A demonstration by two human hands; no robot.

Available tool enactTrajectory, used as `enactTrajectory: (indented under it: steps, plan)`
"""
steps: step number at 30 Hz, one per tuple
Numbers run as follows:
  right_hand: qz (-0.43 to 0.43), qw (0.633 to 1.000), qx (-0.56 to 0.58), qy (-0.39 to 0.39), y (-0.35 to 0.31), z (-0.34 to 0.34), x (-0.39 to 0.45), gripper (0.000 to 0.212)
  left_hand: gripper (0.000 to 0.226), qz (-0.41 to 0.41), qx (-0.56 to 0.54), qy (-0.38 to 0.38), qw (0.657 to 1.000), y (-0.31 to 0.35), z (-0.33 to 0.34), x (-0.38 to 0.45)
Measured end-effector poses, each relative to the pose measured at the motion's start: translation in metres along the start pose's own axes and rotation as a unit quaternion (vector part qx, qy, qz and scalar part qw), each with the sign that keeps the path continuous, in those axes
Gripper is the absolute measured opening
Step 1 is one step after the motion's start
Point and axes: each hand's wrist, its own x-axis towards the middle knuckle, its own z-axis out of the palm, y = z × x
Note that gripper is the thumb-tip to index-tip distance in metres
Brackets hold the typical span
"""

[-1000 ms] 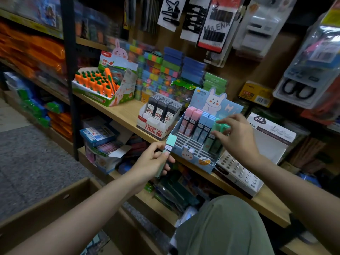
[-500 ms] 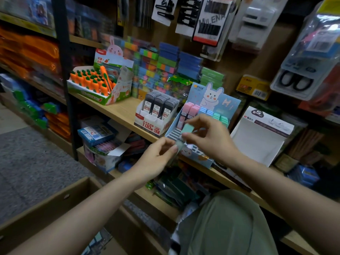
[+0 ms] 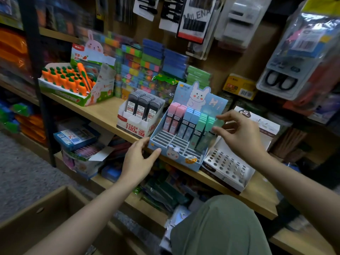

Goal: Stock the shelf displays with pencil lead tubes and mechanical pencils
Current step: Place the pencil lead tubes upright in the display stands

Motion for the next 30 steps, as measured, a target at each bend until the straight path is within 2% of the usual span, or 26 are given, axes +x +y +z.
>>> enactTrajectory:
  steps: [6, 12, 20, 25, 30]
  plan:
    - [0.0, 1.0, -0.017, 0.006, 0.004, 0.011, 0.001, 0.024, 0.046, -0.009, -0.026, -0.001, 1.0, 0.0, 0.002, 0.012]
    - [0.004, 0.998, -0.039, -0.041, 0.001, 0.013, 0.007, 0.027, 0.046, -0.041, -0.053, 0.019, 0.998, 0.003, 0.01, 0.018]
    - [-0.033, 0.995, -0.096, 0.004, 0.004, 0.027, 0.002, 0.03, 0.03, -0.053, -0.067, 0.021, 0.996, 0.005, 0.012, 0.02]
    - [-0.015, 0.994, -0.111, 0.015, 0.002, 0.026, -0.004, 0.029, 0.034, -0.041, -0.078, 0.015, 0.996, 0.004, 0.013, 0.015]
    - [-0.006, 0.996, -0.084, 0.022, -0.008, 0.021, -0.022, 0.047, 0.035, -0.047, -0.127, -0.014, 0.991, 0.004, 0.003, 0.0]
